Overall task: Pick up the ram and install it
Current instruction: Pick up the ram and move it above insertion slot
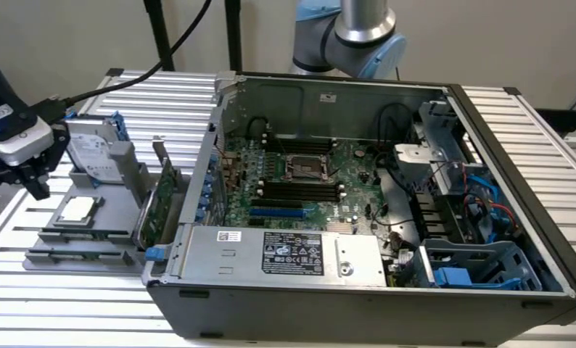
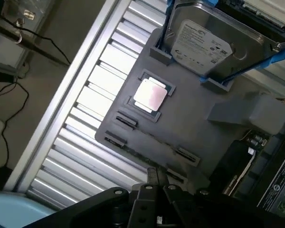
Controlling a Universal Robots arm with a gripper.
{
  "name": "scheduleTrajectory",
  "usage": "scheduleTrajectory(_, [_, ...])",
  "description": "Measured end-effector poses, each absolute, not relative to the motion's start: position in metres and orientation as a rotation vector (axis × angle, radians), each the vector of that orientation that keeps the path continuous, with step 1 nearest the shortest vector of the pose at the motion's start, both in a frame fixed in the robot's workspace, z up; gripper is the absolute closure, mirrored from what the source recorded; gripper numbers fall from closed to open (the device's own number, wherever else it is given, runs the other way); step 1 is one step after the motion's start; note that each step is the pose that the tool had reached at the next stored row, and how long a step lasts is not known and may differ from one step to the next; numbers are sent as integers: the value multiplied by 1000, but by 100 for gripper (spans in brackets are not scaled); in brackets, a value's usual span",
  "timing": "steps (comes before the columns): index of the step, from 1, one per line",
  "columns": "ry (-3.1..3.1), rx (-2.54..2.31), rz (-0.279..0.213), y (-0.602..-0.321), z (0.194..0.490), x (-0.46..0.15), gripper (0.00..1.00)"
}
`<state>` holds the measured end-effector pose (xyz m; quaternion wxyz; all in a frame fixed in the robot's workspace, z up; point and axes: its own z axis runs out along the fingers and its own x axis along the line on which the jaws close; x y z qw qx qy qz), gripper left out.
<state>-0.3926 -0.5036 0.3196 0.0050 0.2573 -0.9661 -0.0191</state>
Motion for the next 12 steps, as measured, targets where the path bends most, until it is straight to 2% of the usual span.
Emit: scheduleTrajectory(12, [-2915, 1130, -58, -504, 311, -393, 100])
